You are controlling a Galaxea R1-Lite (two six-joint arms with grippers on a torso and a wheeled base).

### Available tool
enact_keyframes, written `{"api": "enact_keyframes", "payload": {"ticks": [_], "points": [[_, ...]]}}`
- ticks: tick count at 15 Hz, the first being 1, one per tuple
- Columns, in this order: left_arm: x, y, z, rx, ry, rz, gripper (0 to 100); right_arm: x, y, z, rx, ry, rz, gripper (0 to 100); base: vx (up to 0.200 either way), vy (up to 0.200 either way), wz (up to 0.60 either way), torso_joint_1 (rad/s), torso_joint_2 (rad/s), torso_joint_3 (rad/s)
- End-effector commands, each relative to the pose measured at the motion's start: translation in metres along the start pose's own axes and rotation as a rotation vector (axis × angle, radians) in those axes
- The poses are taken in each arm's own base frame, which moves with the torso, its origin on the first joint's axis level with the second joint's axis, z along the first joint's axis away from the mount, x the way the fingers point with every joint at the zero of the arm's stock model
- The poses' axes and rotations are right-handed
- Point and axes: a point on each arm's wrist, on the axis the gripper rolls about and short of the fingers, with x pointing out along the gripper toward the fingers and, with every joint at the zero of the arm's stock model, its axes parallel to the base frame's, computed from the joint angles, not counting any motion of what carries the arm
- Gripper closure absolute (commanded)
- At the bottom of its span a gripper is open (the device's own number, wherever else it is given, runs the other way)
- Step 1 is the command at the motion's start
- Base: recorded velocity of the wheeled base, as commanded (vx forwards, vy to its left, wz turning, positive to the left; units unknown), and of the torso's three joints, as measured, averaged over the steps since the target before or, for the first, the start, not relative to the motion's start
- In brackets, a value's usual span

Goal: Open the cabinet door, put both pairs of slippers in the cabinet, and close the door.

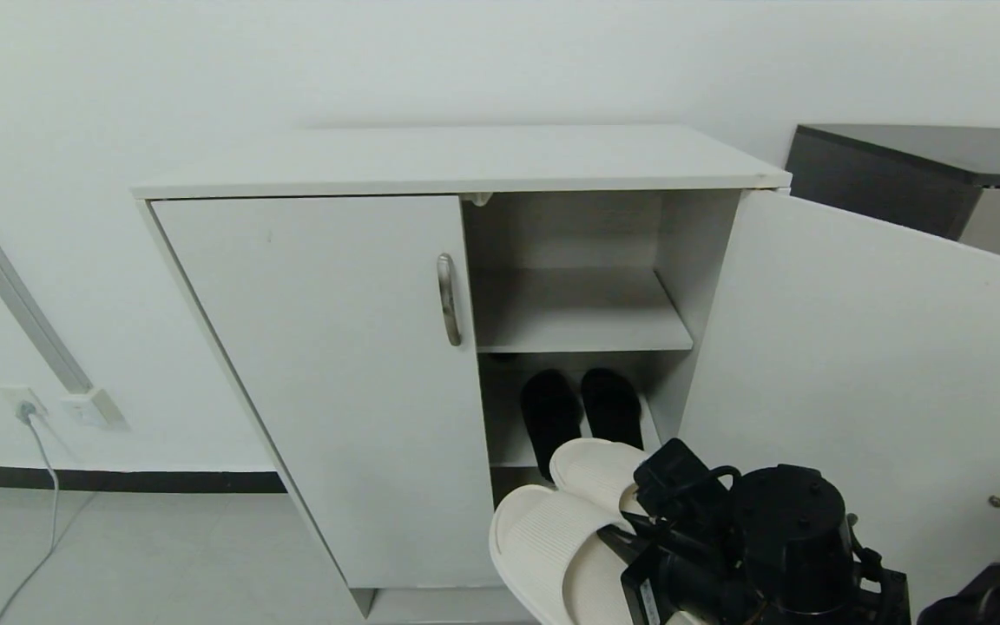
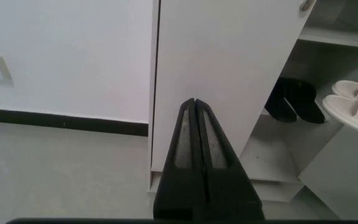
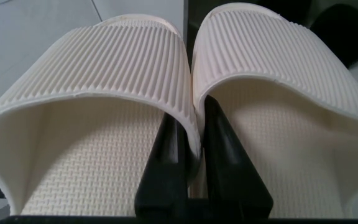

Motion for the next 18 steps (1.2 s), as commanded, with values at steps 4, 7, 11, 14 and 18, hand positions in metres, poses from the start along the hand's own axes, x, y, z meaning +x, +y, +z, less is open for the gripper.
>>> {"api": "enact_keyframes", "payload": {"ticks": [4, 7, 11, 14, 18], "points": [[0.000, 0.000, 0.000, 0.000, 0.001, 0.001, 100, 0.007, 0.001, -0.007, 0.000, 0.005, 0.000, 100, 0.000, 0.000, 0.00, -0.022, 0.39, 0.369], [0.000, 0.000, 0.000, -0.002, 0.001, 0.001, 100, 0.013, 0.000, -0.011, 0.004, -0.042, -0.003, 100, 0.000, 0.000, 0.00, 0.001, 0.10, 0.092], [0.000, 0.000, 0.000, -0.003, 0.001, 0.001, 100, 0.012, -0.001, -0.013, -0.013, -0.038, -0.008, 100, 0.000, 0.000, 0.00, 0.000, 0.00, 0.000], [0.000, 0.000, 0.000, -0.003, 0.001, 0.001, 100, 0.019, 0.002, 0.000, -0.008, -0.080, -0.119, 100, 0.000, 0.000, 0.00, 0.000, 0.00, 0.000], [0.000, 0.000, 0.000, -0.003, 0.001, 0.001, 100, 0.043, 0.020, 0.040, 0.140, 0.003, -0.402, 100, 0.000, 0.000, 0.00, 0.000, 0.00, 0.000]]}}
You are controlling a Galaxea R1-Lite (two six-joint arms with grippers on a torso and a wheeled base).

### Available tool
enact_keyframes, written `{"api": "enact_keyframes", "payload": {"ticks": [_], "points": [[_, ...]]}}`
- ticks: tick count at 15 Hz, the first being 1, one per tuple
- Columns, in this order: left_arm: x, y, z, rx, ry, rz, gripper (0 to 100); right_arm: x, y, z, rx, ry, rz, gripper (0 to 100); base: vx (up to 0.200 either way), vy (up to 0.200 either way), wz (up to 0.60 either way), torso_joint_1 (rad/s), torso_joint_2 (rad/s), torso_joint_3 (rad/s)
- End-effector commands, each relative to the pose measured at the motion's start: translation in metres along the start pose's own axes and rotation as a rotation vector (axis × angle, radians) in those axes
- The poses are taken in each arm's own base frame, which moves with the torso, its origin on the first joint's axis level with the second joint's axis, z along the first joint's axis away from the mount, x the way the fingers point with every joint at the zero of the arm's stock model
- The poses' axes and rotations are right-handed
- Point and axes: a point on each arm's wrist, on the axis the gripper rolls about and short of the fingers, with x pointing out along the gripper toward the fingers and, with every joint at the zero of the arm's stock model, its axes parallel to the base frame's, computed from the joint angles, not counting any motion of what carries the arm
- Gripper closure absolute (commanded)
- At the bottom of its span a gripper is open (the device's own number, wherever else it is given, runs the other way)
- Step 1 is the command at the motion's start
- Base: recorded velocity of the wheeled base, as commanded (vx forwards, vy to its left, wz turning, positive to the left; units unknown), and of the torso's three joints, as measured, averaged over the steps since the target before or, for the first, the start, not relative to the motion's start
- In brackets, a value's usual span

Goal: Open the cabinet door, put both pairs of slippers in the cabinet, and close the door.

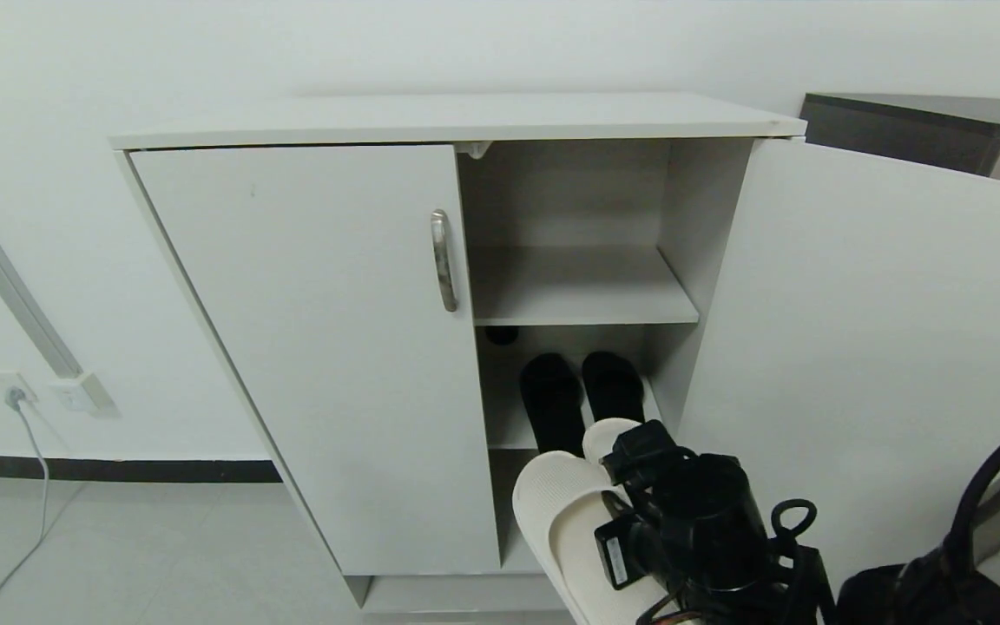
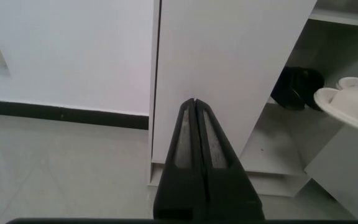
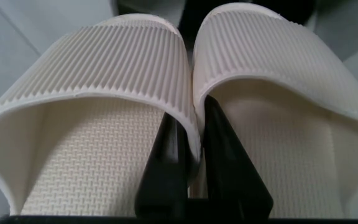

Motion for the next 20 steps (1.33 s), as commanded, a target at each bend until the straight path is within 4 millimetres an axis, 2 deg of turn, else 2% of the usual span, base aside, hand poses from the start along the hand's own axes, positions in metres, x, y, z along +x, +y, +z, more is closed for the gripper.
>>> {"api": "enact_keyframes", "payload": {"ticks": [1, 3, 5, 9, 11, 14, 16, 20], "points": [[0.000, 0.000, 0.000, 0.000, 0.001, 0.001, 100, 0.004, 0.014, 0.037, 0.105, -0.019, -0.104, 100, 0.000, 0.000, 0.00, 0.000, 0.00, 0.000], [0.000, 0.000, 0.000, 0.000, 0.001, 0.001, 100, 0.003, 0.017, 0.058, 0.137, -0.030, -0.181, 100, 0.000, 0.000, 0.00, 0.000, 0.00, 0.000], [0.000, 0.000, 0.000, 0.001, 0.001, -0.001, 100, 0.000, 0.020, 0.082, 0.165, -0.070, -0.180, 100, 0.000, 0.000, 0.00, 0.000, 0.00, 0.000], [0.000, 0.000, 0.000, 0.001, 0.000, -0.001, 100, -0.029, 0.026, 0.124, 0.174, -0.099, -0.141, 100, 0.000, 0.000, 0.00, 0.000, 0.00, 0.000], [0.000, 0.000, 0.000, 0.001, 0.001, -0.001, 100, -0.030, 0.022, 0.142, 0.197, -0.132, -0.148, 100, 0.000, 0.000, 0.00, 0.000, 0.00, 0.000], [0.000, 0.000, 0.000, 0.001, 0.001, -0.001, 100, -0.019, 0.012, 0.153, 0.199, -0.160, -0.212, 100, 0.000, 0.000, 0.00, 0.000, 0.00, 0.000], [0.000, 0.000, 0.000, 0.001, 0.000, -0.001, 100, -0.017, 0.012, 0.155, 0.197, -0.165, -0.214, 100, 0.000, 0.000, 0.00, 0.000, 0.00, 0.000], [0.000, 0.000, 0.000, 0.003, 0.001, 0.001, 100, -0.017, 0.012, 0.156, 0.192, -0.166, -0.217, 100, 0.200, 0.000, 0.00, -0.002, 0.00, 0.006]]}}
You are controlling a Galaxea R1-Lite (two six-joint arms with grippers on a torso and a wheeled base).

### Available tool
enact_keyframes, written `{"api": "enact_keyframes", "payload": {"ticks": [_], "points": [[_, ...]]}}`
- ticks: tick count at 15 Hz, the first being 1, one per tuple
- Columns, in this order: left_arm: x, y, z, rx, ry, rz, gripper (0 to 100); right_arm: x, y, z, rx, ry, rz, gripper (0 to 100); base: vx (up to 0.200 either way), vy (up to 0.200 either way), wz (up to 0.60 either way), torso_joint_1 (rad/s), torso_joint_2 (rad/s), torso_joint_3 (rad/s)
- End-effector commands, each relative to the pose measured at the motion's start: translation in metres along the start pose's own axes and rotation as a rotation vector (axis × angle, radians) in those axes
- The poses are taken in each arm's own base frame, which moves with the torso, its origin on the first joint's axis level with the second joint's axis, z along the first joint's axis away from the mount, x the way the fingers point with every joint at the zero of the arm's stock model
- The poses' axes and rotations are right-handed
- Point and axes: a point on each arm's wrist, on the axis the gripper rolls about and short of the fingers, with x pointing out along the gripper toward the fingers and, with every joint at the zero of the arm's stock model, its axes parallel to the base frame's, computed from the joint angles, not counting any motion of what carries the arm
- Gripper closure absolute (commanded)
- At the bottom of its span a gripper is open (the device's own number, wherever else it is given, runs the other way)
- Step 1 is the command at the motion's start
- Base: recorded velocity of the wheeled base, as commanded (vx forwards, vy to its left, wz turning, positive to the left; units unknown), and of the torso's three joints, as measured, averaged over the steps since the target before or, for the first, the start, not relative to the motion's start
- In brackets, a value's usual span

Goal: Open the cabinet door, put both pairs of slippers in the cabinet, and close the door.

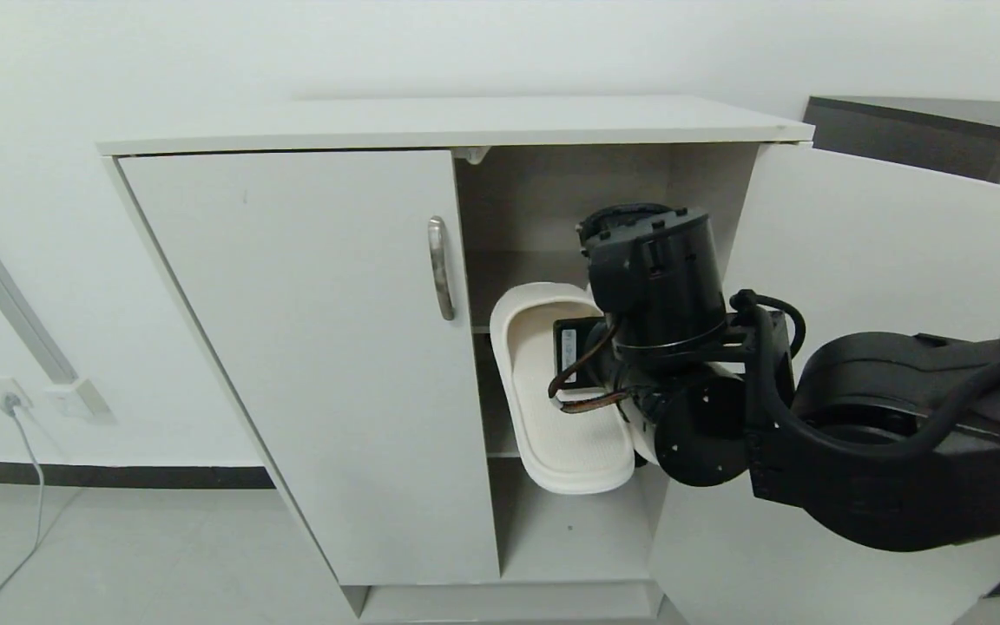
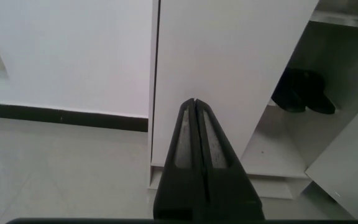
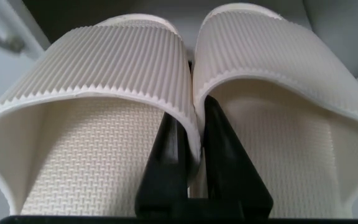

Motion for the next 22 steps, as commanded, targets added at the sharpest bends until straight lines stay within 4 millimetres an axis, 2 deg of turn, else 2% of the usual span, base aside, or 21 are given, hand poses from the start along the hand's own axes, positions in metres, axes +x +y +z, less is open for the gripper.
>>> {"api": "enact_keyframes", "payload": {"ticks": [1, 5, 8, 14, 22], "points": [[0.000, 0.000, 0.000, 0.000, 0.002, 0.001, 100, 0.001, 0.000, -0.001, -0.002, 0.002, -0.003, 100, 0.200, 0.000, 0.00, 0.002, 0.00, 0.002], [0.000, 0.000, 0.000, -0.002, 0.002, 0.001, 100, 0.005, 0.000, -0.002, -0.008, 0.004, -0.013, 100, 0.050, 0.000, 0.00, 0.002, 0.00, 0.001], [0.000, 0.000, 0.000, -0.002, 0.001, 0.002, 100, 0.023, -0.001, -0.006, -0.028, 0.013, -0.038, 100, 0.000, 0.000, 0.00, 0.000, 0.00, 0.000], [0.000, 0.000, 0.000, -0.004, 0.002, 0.004, 100, 0.065, 0.001, 0.002, 0.005, -0.019, -0.075, 100, 0.000, 0.000, 0.00, 0.000, 0.00, 0.000], [0.000, 0.000, 0.000, -0.004, 0.002, 0.004, 100, 0.096, -0.006, 0.009, 0.011, -0.036, -0.064, 100, 0.000, 0.000, 0.00, 0.000, 0.00, 0.000]]}}
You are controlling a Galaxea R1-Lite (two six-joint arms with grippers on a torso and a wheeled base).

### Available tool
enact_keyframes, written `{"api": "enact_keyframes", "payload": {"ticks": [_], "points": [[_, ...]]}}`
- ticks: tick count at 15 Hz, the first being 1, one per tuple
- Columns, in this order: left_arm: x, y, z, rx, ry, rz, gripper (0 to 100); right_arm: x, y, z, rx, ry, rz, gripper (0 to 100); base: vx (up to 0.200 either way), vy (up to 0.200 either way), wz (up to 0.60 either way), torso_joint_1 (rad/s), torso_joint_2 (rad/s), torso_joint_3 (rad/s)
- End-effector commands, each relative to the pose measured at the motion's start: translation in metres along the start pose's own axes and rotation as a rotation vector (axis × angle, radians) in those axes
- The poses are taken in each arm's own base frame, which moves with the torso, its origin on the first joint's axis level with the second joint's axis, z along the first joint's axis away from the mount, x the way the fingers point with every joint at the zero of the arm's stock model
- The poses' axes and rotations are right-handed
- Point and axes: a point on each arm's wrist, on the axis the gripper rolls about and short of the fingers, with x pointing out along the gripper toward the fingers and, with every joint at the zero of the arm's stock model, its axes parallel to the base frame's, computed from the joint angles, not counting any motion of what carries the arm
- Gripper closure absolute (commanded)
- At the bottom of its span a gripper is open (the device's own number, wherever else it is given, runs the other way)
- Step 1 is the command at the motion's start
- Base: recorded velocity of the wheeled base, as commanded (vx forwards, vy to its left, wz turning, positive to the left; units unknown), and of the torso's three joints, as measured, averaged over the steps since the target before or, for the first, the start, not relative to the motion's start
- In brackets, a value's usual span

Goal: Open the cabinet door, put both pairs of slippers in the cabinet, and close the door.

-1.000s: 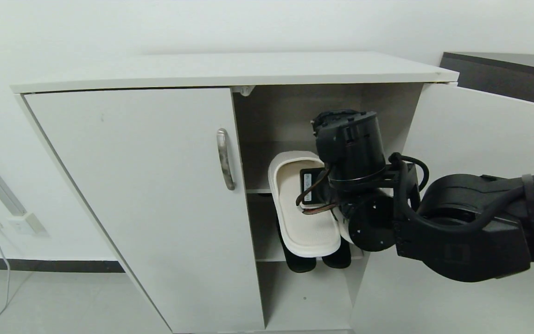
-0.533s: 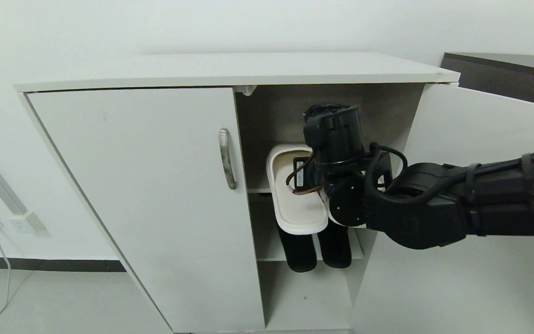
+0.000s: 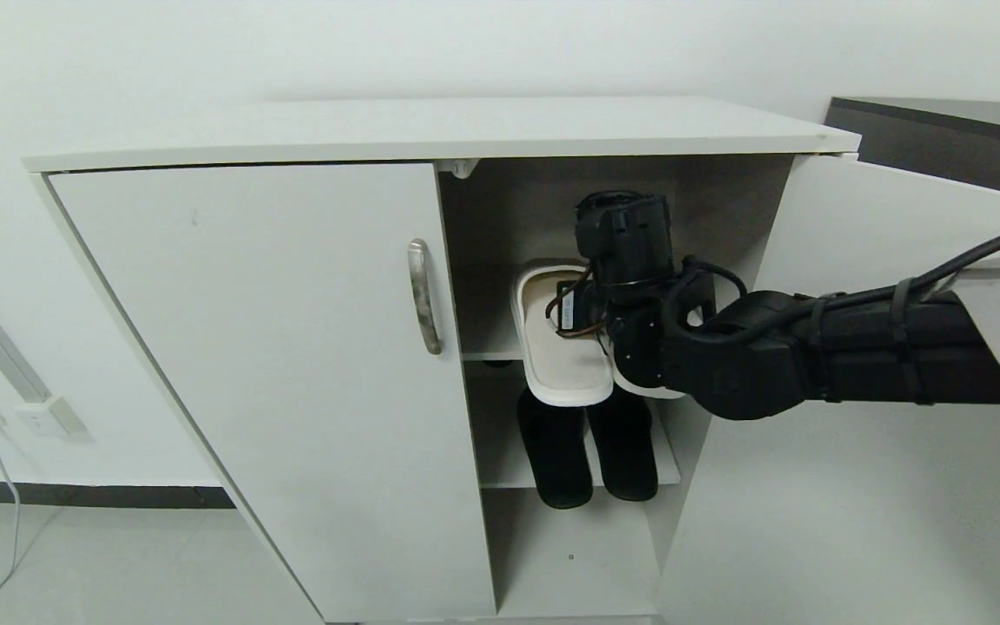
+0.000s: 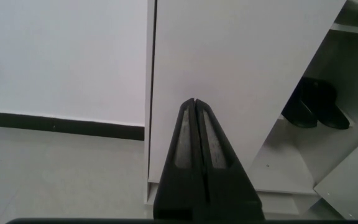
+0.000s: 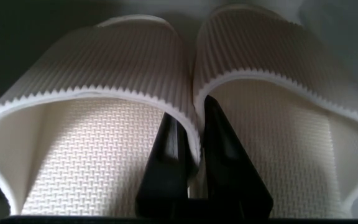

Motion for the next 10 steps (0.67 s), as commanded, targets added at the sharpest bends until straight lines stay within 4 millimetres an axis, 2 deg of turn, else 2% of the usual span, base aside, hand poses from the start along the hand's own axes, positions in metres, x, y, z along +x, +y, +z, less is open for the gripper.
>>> {"api": "enact_keyframes", "payload": {"ticks": [1, 6, 10], "points": [[0.000, 0.000, 0.000, 0.000, 0.001, 0.001, 100, 0.013, -0.001, -0.004, -0.008, 0.002, -0.017, 100, 0.000, 0.000, 0.00, 0.000, 0.00, 0.000], [0.000, 0.000, 0.000, 0.000, 0.001, 0.001, 100, 0.035, -0.004, -0.003, -0.024, 0.019, -0.034, 100, 0.000, 0.000, 0.00, 0.000, 0.00, 0.000], [0.000, 0.000, 0.000, 0.000, 0.001, 0.001, 100, 0.040, -0.002, 0.007, -0.016, 0.008, -0.037, 100, 0.000, 0.000, 0.00, 0.000, 0.00, 0.000]]}}
